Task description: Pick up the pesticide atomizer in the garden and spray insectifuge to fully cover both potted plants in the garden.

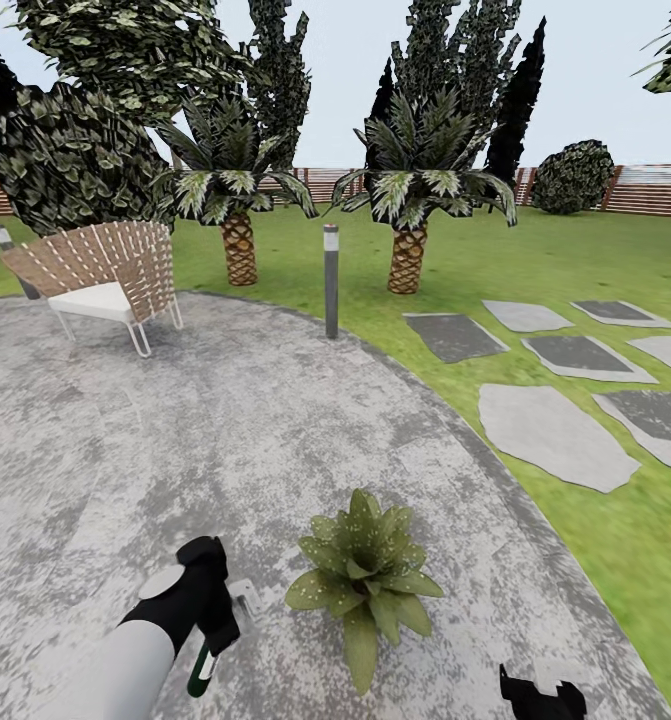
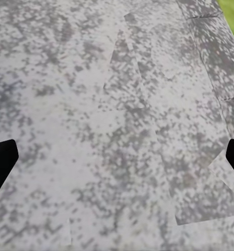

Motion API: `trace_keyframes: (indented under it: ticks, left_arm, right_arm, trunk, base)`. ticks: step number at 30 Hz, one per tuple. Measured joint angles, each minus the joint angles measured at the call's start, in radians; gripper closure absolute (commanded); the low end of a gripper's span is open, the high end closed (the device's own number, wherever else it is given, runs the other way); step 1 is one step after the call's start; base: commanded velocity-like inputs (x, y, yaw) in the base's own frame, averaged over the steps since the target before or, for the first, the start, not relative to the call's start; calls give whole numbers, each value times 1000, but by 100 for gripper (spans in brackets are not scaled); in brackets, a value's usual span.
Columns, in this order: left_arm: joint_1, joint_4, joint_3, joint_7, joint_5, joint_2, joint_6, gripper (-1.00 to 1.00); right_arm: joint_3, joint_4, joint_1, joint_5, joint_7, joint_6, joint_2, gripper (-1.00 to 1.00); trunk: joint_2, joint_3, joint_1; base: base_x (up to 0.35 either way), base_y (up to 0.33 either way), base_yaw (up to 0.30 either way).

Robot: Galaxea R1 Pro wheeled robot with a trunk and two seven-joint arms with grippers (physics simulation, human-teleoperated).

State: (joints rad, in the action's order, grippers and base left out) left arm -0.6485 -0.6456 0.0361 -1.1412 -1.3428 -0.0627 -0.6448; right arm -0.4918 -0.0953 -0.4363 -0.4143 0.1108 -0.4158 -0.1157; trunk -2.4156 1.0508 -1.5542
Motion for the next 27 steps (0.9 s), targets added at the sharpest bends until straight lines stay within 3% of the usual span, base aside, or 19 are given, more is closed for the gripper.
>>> trace_keyframes:
  ticks: [8, 14, 19, 27]
  left_arm:
    - [0, 14, -1, 7, 11, 24, 3, 100]
    - [0, 14, -1, 8, 49, 15, 3, 100]
    - [0, 14, -1, 8, 50, 13, 3, 100]
    - [0, 13, -1, 9, 49, 10, 2, 100]
  right_arm:
    - [0, 0, 0, 0, 1, -1, -1, -100]
    - [0, -2, 0, 0, 3, -1, -1, -100]
    - [0, -2, 0, 0, 3, -1, -1, -100]
    - [0, -1, 0, 0, 3, -1, -1, -100]
  trunk:
    - [0, 0, 0]
    - [0, 0, 0]
    - [0, 0, 0]
    - [0, 0, -1]
  base:
    - [0, 0, 52]
    - [27, -179, 165]
    - [-51, -263, 3]
    - [-254, -173, 0]
